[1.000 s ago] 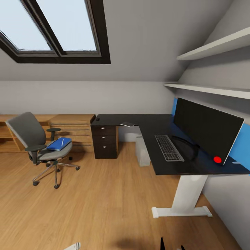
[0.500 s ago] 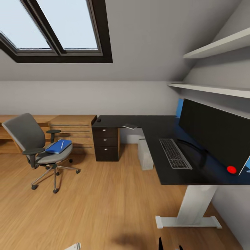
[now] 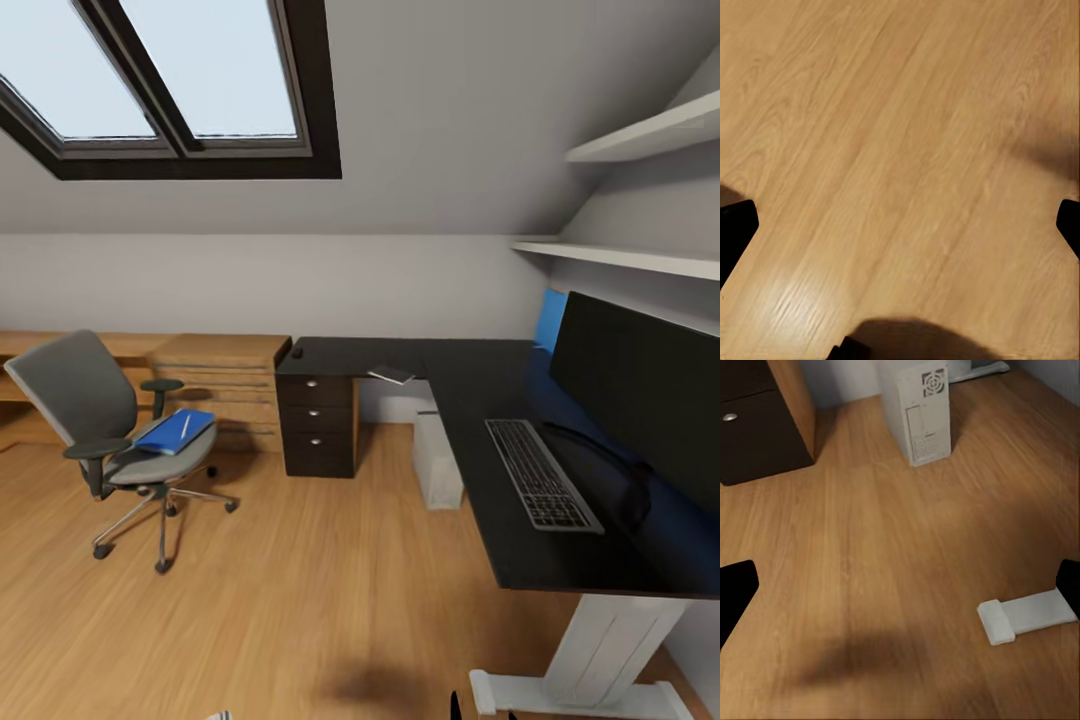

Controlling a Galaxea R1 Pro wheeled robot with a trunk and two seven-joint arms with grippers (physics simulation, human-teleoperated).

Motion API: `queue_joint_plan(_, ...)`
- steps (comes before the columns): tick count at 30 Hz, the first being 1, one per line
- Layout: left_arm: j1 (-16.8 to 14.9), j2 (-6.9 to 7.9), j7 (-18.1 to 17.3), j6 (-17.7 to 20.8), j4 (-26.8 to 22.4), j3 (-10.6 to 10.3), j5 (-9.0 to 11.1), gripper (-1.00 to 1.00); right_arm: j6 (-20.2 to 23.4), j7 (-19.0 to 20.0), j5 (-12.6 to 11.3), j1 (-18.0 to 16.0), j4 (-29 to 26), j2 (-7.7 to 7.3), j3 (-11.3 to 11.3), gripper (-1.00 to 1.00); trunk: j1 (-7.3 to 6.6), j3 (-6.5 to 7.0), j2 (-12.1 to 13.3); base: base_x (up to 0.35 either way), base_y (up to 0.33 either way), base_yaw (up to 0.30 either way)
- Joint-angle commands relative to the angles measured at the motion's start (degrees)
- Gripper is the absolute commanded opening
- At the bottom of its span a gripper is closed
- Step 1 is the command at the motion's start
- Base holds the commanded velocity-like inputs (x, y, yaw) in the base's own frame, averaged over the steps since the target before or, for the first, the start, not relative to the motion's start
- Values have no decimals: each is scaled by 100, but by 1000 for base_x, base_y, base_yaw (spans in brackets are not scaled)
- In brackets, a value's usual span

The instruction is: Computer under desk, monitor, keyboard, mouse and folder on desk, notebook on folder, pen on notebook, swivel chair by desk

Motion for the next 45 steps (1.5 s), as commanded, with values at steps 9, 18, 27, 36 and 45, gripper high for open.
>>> queue_joint_plan(9,-2,16,34,10,0,4,40,100,274,-21,-57,-4,60,-1,51,100,-195,156,359,322,113,0)
queue_joint_plan(18,-2,26,34,5,0,22,54,100,585,-24,-59,-4,98,-17,51,100,-393,318,720,301,216,0)
queue_joint_plan(27,-2,18,37,12,0,17,49,100,825,-37,-64,-4,129,-31,34,100,-590,479,1081,296,230,0)
queue_joint_plan(36,-2,4,40,12,0,0,44,100,947,-54,-64,45,597,-319,24,100,-788,641,1442,295,219,0)
queue_joint_plan(45,-2,-3,40,12,41,-19,38,100,950,-52,-64,50,612,-341,25,100,-986,802,1803,296,200,0)
